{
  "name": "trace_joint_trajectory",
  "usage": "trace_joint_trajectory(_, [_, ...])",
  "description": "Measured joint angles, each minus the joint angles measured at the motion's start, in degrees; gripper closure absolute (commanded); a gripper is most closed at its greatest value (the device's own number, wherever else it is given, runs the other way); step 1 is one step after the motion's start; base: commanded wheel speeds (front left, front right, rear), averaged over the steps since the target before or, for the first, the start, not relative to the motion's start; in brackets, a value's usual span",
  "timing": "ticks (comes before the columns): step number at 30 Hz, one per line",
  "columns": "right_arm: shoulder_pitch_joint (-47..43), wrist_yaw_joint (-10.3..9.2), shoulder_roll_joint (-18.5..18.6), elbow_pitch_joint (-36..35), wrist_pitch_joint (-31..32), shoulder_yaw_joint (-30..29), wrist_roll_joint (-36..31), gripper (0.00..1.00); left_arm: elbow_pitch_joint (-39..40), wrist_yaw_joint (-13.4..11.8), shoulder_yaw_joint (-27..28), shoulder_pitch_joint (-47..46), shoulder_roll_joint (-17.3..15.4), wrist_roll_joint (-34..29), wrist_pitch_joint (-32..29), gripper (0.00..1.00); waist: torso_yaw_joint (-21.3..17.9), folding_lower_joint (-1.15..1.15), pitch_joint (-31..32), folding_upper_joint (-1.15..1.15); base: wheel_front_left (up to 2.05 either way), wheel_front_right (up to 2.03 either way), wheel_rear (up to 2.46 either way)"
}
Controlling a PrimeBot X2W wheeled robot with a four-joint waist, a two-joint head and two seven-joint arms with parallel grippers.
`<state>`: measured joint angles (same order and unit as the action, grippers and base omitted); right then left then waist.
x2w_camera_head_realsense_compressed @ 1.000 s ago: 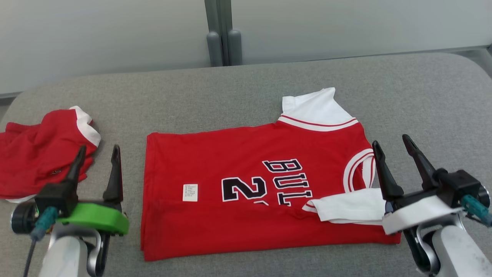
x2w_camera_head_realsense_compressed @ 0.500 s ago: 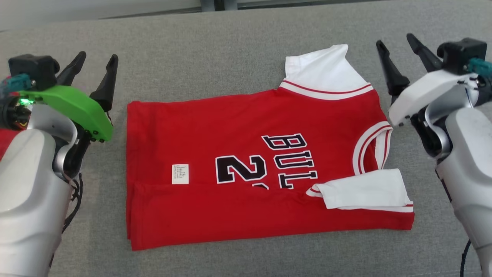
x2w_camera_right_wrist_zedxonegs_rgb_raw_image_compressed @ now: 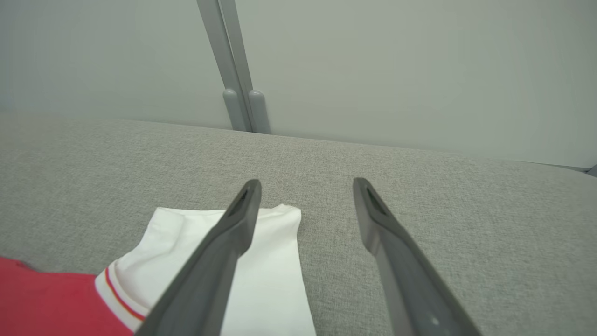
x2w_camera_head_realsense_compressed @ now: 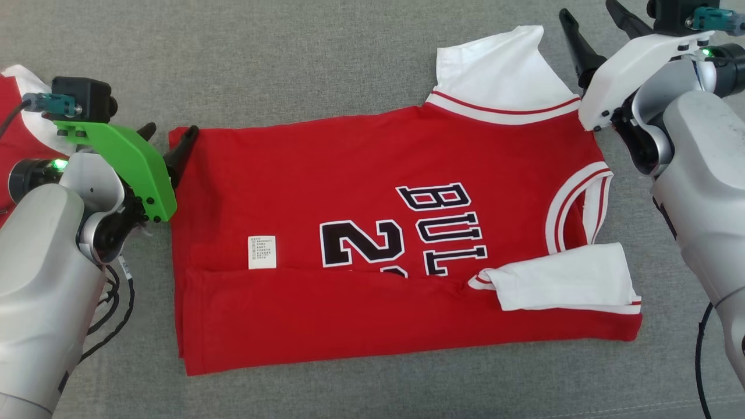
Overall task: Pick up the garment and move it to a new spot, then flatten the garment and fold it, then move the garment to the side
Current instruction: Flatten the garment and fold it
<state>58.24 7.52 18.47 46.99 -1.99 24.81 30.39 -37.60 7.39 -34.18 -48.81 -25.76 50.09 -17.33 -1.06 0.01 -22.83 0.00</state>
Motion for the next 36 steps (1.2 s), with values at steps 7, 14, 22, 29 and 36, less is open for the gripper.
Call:
trace_joint_trajectory(7, [3.41, 0.01, -1.2, 6.19, -1.71, 3.9, 2.3, 0.0, -2.81, 0.0, -3.16, -1.1, 0.33, 3.16, -1.24, 0.0, -0.08, 0.0, -1.45, 0.0, 0.0, 0.0, 0.0])
trace_joint_trajectory(14, [6.27, 0.01, -1.27, 10.66, -1.6, 7.34, 4.7, 0.0, -2.59, -0.01, -6.24, -2.87, 0.62, 6.0, -2.27, 1.0, 0.42, -0.01, -3.0, 0.0, 0.0, 0.0, 0.0])
trace_joint_trajectory(22, [10.26, 0.01, -0.65, 14.44, 0.57, 10.7, 6.92, 0.0, -0.74, -0.01, -9.8, -4.83, 0.91, 6.76, 0.36, 1.0, 2.84, -0.01, -4.65, 0.0, 0.0, 0.0, 0.0])
trace_joint_trajectory(29, [13.27, 0.01, 0.15, 18.03, 6.23, 12.93, 8.8, 0.0, 1.04, -0.01, -12.68, -6.6, 1.68, 7.53, 2.4, 1.0, 5.36, -0.01, -6.35, 0.0, 0.0, 0.0, 0.0])
trace_joint_trajectory(36, [15.05, 0.01, 0.16, 19.42, 9.96, 14.85, 10.62, 1.0, 0.79, 0.12, -14.68, -8.02, 1.87, 9.38, 4.69, 1.0, 6.87, -0.01, -7.61, 0.0, 0.0, 0.0, 0.0])
